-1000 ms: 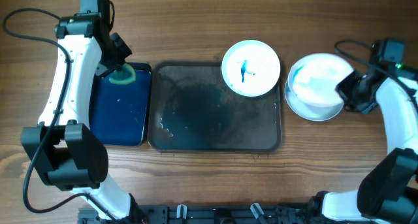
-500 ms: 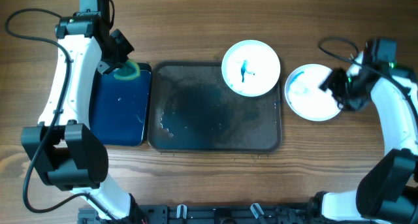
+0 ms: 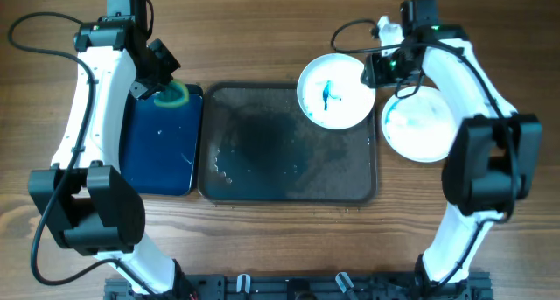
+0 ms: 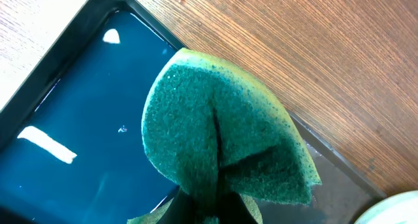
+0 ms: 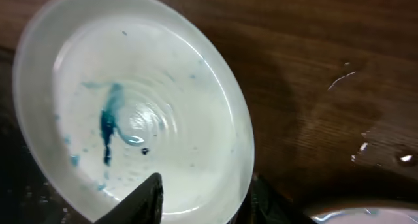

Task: Clean dirty plates on tray and stack at the side
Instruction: 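Move right gripper to the last plate and grip its rim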

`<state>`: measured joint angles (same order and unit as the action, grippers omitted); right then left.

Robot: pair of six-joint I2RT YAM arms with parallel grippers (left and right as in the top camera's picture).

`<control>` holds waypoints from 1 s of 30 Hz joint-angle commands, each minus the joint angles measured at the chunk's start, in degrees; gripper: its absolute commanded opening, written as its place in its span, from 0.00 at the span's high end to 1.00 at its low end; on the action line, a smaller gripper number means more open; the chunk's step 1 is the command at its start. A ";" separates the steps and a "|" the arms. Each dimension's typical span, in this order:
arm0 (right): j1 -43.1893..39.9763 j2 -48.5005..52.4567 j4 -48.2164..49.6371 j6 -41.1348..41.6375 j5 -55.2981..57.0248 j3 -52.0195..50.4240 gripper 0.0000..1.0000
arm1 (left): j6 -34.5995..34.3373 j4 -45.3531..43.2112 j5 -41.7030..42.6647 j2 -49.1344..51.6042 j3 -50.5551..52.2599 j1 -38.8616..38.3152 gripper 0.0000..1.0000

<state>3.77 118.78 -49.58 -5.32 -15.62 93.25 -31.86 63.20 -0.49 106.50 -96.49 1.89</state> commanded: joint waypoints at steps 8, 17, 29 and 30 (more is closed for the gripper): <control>0.13 4.57 3.52 -2.16 2.10 0.00 0.61 | -0.50 0.70 0.70 -0.74 -0.48 -0.13 0.96; 0.24 4.61 5.60 -0.52 3.56 -1.42 0.67 | -0.48 0.87 0.66 -0.74 -0.48 -0.13 0.96; 0.31 2.93 6.51 5.97 2.19 -4.96 0.96 | 0.11 0.85 -0.63 -0.74 -0.48 -0.11 0.96; 0.39 1.66 5.95 5.97 0.72 -4.96 0.96 | 0.11 0.83 -0.61 -0.74 -0.48 -0.11 0.96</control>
<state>3.77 121.95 -42.63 -1.67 -13.28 88.58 -31.83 64.07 -0.54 106.50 -96.49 1.89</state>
